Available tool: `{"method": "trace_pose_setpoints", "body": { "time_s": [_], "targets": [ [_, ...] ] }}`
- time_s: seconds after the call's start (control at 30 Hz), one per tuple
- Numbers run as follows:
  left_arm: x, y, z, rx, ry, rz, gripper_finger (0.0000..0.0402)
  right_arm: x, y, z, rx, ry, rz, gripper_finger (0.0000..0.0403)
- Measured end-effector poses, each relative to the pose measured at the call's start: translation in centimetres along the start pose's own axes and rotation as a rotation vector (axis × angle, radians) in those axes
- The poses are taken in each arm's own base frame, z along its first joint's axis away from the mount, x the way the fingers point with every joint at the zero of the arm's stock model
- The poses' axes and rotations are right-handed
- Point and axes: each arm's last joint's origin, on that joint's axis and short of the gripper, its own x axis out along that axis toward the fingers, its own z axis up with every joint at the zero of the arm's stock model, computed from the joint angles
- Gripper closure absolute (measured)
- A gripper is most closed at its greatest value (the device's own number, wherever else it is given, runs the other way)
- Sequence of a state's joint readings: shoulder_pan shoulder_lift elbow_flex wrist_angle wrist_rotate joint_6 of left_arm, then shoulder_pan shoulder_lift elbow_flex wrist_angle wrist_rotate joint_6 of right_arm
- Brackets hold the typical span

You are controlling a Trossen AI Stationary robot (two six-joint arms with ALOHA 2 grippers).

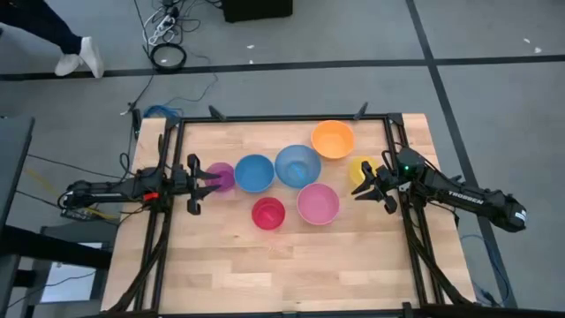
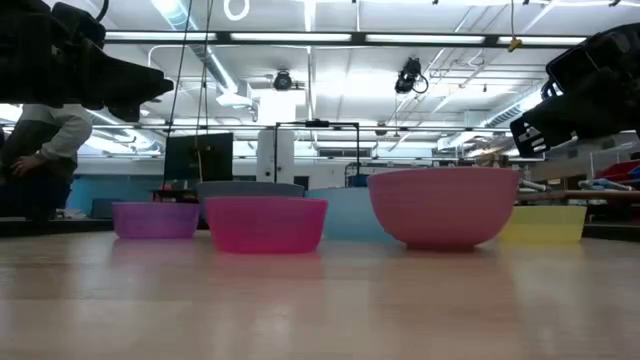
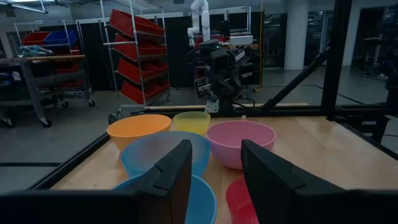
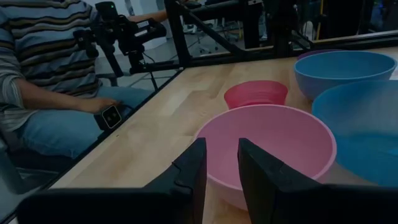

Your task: Nest bowls inside each other

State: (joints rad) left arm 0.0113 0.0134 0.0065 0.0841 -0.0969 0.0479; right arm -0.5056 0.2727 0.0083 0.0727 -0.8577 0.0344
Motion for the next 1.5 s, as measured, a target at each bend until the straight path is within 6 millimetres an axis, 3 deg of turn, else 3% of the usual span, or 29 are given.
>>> {"method": "trace_pose_setpoints", "body": {
  "time_s": [0.93,1.2,1.33,1.43,1.5],
  "targets": [
    [0.0,0.0,0.0,0.0,0.0,0.0,0.0254,0.0,0.0,0.0,-0.001,0.0,0.0,0.032],
    [0.0,0.0,0.0,-0.002,0.0,0.0,0.0254,0.0,0.0,1.0,-0.102,-0.08,-0.028,0.032],
    [0.0,0.0,0.3,-0.17,-0.027,-0.003,0.0254,-0.1,0.1,1.9,-0.147,-0.151,-0.044,0.0321],
    [0.0,0.0,0.7,-0.361,-0.076,-0.011,0.0254,-0.2,0.3,2.6,-0.057,-0.206,-0.02,0.032],
    [-0.1,0.1,1.2,-0.401,-0.127,-0.008,0.0254,-0.3,0.5,3.3,-0.076,-0.269,-0.018,0.0319]
  ]
}}
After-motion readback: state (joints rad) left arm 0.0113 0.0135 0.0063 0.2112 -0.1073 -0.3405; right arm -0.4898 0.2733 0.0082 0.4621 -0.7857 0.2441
